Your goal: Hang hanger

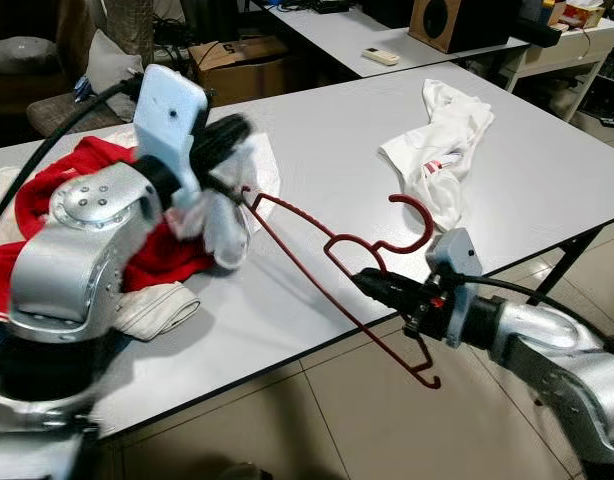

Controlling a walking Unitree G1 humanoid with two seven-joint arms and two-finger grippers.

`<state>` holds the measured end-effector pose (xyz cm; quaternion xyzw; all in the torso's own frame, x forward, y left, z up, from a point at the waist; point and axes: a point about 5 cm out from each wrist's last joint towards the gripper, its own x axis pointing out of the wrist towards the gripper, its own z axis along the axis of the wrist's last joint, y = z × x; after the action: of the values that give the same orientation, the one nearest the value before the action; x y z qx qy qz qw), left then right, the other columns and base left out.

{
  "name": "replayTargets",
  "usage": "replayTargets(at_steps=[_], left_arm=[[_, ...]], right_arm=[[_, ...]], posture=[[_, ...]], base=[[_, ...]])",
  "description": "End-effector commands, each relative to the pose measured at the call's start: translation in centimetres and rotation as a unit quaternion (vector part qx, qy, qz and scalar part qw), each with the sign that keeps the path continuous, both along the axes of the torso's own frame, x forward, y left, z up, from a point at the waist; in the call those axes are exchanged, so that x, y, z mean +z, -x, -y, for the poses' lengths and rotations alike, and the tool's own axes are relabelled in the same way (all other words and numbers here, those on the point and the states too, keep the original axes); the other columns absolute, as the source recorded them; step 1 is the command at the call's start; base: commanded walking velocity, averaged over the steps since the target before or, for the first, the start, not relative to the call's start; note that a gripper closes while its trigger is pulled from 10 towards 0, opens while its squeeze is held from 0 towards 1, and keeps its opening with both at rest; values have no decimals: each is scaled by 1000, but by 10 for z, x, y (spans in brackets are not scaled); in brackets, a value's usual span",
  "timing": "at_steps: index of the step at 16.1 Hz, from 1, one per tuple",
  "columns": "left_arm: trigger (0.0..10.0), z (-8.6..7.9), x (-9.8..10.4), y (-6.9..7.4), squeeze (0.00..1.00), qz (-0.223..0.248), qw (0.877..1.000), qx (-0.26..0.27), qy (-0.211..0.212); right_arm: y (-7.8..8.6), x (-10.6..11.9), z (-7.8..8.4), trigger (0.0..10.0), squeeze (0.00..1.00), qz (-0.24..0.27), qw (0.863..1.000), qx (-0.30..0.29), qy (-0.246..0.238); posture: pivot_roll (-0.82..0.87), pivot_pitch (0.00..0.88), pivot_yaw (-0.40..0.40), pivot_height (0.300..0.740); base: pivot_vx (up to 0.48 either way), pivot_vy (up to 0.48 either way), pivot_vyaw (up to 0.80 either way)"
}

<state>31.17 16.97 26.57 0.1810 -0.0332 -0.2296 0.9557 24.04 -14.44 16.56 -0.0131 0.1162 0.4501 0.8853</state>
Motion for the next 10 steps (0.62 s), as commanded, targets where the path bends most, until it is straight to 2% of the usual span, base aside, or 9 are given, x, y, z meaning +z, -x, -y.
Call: replayTargets(at_steps=[1,7,8,10], left_arm=[[0,-1,-4,-2,0,2,1000,7,-24],[0,3,-4,-7,0,13,999,2,-34],[0,10,1,-4,0,11,1000,-26,-6],[0,16,3,0,0,3,999,-54,-2]], right_arm=[[4,10,2,10000,0,12,1000,12,-8],[15,9,3,10000,0,-3,999,37,6],[12,3,2,10000,0,-13,1000,22,15],[6,-3,1,10000,0,-22,999,5,26]], posture=[[-27,0,32,740],[-40,0,46,740],[-42,0,46,740],[-40,0,43,740]], base=[[0,0,0],[0,0,0],[0,0,0],[0,0,0]])
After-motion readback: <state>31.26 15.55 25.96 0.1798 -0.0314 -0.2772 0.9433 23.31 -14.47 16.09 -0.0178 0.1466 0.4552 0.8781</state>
